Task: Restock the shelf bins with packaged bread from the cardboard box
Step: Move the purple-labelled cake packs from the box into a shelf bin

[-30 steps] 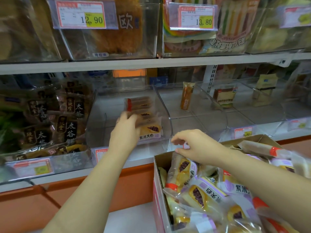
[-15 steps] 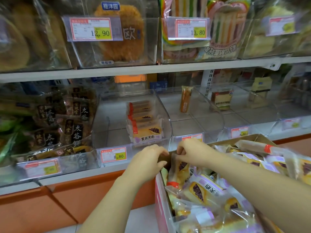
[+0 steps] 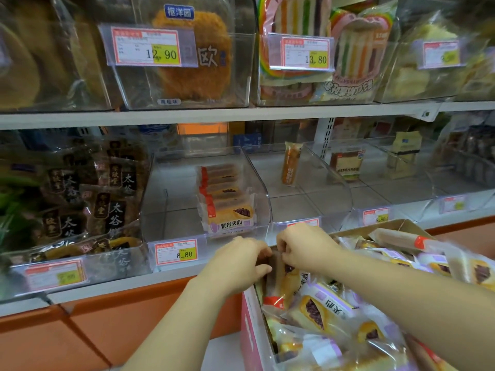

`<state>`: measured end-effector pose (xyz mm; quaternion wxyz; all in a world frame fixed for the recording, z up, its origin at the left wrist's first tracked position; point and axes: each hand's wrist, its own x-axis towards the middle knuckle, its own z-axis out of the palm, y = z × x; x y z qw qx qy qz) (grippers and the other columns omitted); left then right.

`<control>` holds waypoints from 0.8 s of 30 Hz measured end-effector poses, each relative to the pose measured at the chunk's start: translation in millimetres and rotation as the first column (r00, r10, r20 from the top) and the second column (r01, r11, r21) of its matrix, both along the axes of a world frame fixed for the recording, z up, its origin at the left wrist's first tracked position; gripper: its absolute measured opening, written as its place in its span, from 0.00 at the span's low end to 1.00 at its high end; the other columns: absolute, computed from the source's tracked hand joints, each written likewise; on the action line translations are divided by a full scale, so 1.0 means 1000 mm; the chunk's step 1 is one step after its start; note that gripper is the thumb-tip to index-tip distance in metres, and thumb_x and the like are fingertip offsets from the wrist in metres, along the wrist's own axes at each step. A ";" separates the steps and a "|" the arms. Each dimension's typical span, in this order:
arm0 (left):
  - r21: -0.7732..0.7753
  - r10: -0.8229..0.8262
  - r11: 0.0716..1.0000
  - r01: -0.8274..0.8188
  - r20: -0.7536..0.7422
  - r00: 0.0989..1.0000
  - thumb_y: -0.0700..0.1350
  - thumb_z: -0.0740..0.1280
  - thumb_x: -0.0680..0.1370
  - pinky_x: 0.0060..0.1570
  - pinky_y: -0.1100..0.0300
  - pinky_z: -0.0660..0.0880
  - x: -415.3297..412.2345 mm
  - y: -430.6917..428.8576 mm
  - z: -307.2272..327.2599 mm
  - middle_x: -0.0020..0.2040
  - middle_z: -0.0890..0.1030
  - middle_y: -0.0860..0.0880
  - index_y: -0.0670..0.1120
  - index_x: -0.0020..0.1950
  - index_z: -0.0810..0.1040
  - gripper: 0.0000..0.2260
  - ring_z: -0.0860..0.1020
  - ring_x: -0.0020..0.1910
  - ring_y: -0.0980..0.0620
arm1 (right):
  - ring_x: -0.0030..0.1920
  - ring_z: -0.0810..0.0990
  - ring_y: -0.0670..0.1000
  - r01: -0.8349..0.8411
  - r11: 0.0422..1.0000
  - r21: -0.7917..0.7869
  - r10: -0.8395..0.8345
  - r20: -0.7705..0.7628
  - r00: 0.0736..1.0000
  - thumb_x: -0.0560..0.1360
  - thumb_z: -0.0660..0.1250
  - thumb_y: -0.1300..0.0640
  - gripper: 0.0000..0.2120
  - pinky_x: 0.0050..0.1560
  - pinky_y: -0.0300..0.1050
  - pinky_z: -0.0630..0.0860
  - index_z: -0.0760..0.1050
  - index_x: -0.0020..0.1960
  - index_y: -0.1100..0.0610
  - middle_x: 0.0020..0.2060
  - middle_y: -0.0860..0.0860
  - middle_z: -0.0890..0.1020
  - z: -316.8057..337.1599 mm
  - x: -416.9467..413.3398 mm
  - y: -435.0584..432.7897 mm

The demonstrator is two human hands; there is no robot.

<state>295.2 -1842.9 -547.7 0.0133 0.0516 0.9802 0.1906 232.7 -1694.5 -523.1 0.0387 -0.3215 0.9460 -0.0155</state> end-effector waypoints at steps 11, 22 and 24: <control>0.251 0.246 0.956 -0.153 -0.396 0.885 0.52 0.69 0.75 0.49 0.61 0.73 0.016 -0.013 0.043 0.61 0.74 0.60 0.58 0.69 0.68 0.23 0.74 0.50 0.61 | 0.52 0.79 0.53 0.090 0.539 -0.837 -0.062 0.067 0.996 0.77 0.65 0.57 0.06 0.52 0.51 0.79 0.72 0.41 0.54 0.52 0.48 0.73 0.060 -0.002 0.003; 0.169 0.457 0.889 -0.425 -0.345 0.820 0.40 0.67 0.76 0.52 0.54 0.72 -0.012 -0.072 0.028 0.56 0.79 0.48 0.49 0.61 0.78 0.15 0.77 0.54 0.47 | 0.47 0.78 0.47 -0.148 0.900 -0.409 0.161 -0.003 0.987 0.75 0.69 0.58 0.15 0.54 0.44 0.77 0.73 0.60 0.51 0.47 0.46 0.79 0.047 -0.029 -0.039; 0.128 0.433 0.901 -0.414 -0.288 0.854 0.40 0.68 0.75 0.52 0.54 0.71 -0.019 -0.073 0.021 0.57 0.78 0.46 0.47 0.62 0.77 0.15 0.76 0.56 0.45 | 0.52 0.76 0.49 -0.232 0.955 -0.184 0.199 -0.184 0.963 0.76 0.66 0.56 0.07 0.63 0.48 0.69 0.78 0.53 0.51 0.48 0.47 0.81 0.041 -0.038 -0.043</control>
